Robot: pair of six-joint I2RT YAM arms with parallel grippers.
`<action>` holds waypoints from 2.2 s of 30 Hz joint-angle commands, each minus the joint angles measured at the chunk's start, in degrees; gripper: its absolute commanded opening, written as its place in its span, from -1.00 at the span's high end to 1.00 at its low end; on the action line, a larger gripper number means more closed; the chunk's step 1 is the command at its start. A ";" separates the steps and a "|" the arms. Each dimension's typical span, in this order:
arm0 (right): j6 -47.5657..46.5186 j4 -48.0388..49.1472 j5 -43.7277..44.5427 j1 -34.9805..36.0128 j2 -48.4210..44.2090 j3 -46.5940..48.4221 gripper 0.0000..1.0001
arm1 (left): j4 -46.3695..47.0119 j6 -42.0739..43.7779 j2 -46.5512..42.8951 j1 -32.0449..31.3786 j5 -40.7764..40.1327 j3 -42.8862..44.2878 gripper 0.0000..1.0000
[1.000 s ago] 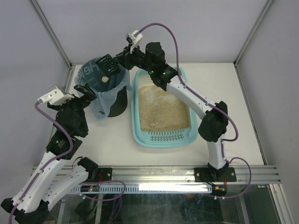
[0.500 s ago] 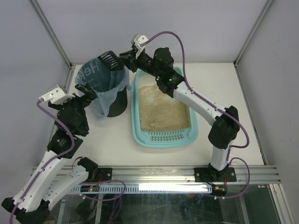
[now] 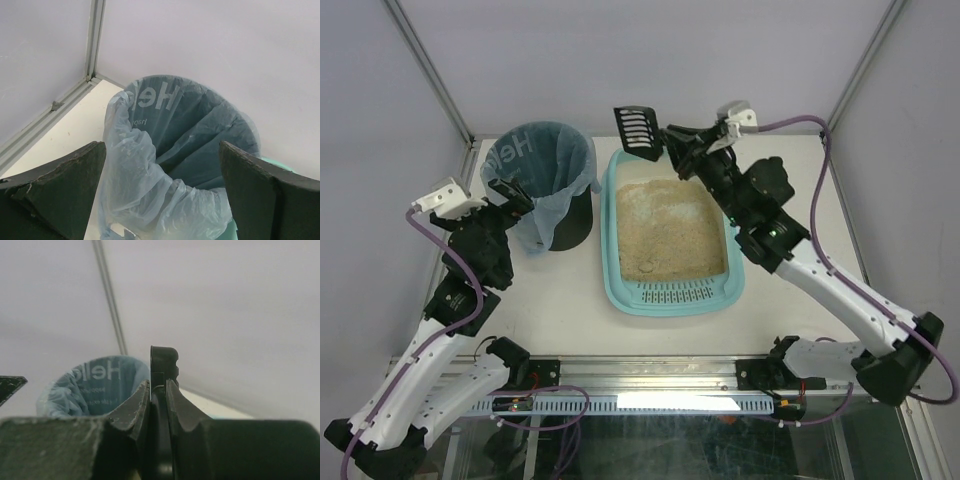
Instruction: Clean the litter box
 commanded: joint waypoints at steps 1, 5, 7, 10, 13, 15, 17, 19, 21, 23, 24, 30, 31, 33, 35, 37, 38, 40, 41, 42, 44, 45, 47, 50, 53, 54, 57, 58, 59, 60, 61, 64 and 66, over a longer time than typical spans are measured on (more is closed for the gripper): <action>6.64 -7.38 15.00 0.03 -9.17 -9.48 1.00 | 0.62 -1.16 0.77 0.49 2.90 0.78 -0.98; 17.19 -15.71 19.75 0.03 -14.88 -16.94 1.00 | 0.45 -1.16 1.56 0.49 3.44 1.05 -0.98; 22.96 -19.03 20.52 0.03 -16.28 -19.38 1.00 | 0.31 -1.10 1.89 0.55 3.41 1.17 -0.98; 29.31 -22.76 20.08 0.04 -17.40 -22.18 1.00 | 0.22 -1.07 2.18 0.49 3.49 1.13 -0.98; 34.46 -25.24 20.76 0.08 -17.85 -24.95 1.00 | 0.26 -0.94 2.45 0.49 3.77 1.17 -0.98; 37.15 -26.17 21.58 0.03 -17.64 -26.16 1.00 | 0.21 -0.87 2.54 0.50 3.96 1.20 -0.98; 39.25 -28.01 22.13 0.04 -17.16 -26.70 0.98 | 0.24 -0.88 2.64 0.49 4.23 1.22 -0.98; 41.67 -29.45 22.18 0.03 -16.86 -27.58 0.95 | 0.11 -0.91 2.61 0.50 4.42 1.33 -0.98; 43.32 -29.56 21.32 0.09 -16.60 -29.12 0.92 | 0.06 -0.83 2.41 0.53 4.53 1.30 -0.98; 44.90 -30.88 20.90 0.03 -16.18 -29.95 0.88 | 0.10 -0.82 2.30 0.50 4.41 1.24 -0.98; 45.69 -31.81 20.95 0.05 -16.12 -30.32 0.85 | 0.07 -0.78 2.30 0.50 4.51 1.22 -0.98; 47.73 -34.51 21.75 0.03 -18.95 -33.38 0.59 | 0.09 -0.65 2.56 0.54 4.70 1.40 -0.98; 47.59 -35.39 22.09 0.10 -19.67 -33.62 0.54 | 0.08 -0.62 2.49 0.54 4.78 1.36 -0.98; 46.98 -37.21 22.80 0.11 -21.51 -34.10 0.44 | 0.12 -0.63 2.41 0.50 4.74 1.37 -0.98; 46.31 -39.19 23.43 0.08 -23.46 -34.39 0.37 | 0.12 -0.61 2.38 0.49 5.00 1.36 -0.98; 45.92 -41.37 24.21 0.12 -25.67 -34.81 0.28 | 0.10 -0.74 2.37 0.49 5.18 1.41 -0.98; 45.64 -42.44 24.59 0.06 -26.79 -34.98 0.21 | 0.04 -0.78 2.38 0.49 5.33 1.35 -0.98; 45.23 -44.29 25.39 0.09 -29.16 -35.45 0.13 | 0.08 -0.79 2.38 0.49 5.55 1.36 -0.98; 45.06 -45.28 25.92 0.09 -30.34 -35.59 0.12 | 0.05 -0.83 2.38 0.49 5.63 1.41 -0.98; 44.75 -46.21 26.48 0.14 -31.50 -35.66 0.11 | 0.11 -0.81 2.38 0.49 5.81 1.37 -0.98; 44.19 -48.47 28.33 0.04 -34.13 -35.37 0.10 | 0.02 -0.86 2.17 0.50 5.97 1.36 -0.98; 43.85 -50.13 29.25 0.03 -35.14 -35.16 0.10 | 0.00 -0.86 1.96 0.51 6.10 1.36 -0.98; 42.77 -52.07 30.68 0.08 -37.05 -34.62 0.08 | 0.11 -0.87 1.42 0.49 6.57 1.18 -0.98; 40.60 -54.27 31.81 0.10 -39.65 -33.51 0.08 | -0.02 -1.09 1.07 0.49 7.31 1.12 -0.98; 37.41 -56.18 33.55 0.10 -41.57 -32.06 0.06 | -1.99 -2.01 1.15 0.50 10.56 1.64 -0.98; 36.31 -56.84 34.18 0.04 -42.05 -31.42 0.06 | -3.20 -2.37 1.08 0.49 11.97 1.80 -0.98; 31.77 -58.46 35.12 0.05 -43.30 -29.50 0.00 | -6.89 -2.80 0.49 0.51 17.63 2.62 -0.98; 30.13 -58.75 34.97 0.11 -43.68 -28.91 -0.08 | -8.38 -2.76 0.27 0.52 19.29 3.02 -0.98; 28.59 -58.91 34.43 0.05 -44.01 -28.36 -0.17 | -9.92 -2.62 -0.07 0.49 20.77 3.44 -0.98; 27.15 -59.07 33.79 0.03 -44.31 -27.92 -0.23 | -11.46 -2.50 -0.38 0.53 22.44 3.92 -0.98; 25.77 -58.93 32.75 0.07 -44.75 -27.64 -0.29 | -13.14 -2.44 -0.69 0.51 23.94 4.28 -0.98; 24.10 -57.80 30.67 0.08 -46.95 -27.79 -0.48 | -17.49 -3.08 -2.24 0.50 28.00 4.85 -0.98; 22.82 -56.24 28.75 0.10 -49.21 -28.65 -0.71 | -19.41 -4.10 -4.00 0.55 30.41 4.24 -0.98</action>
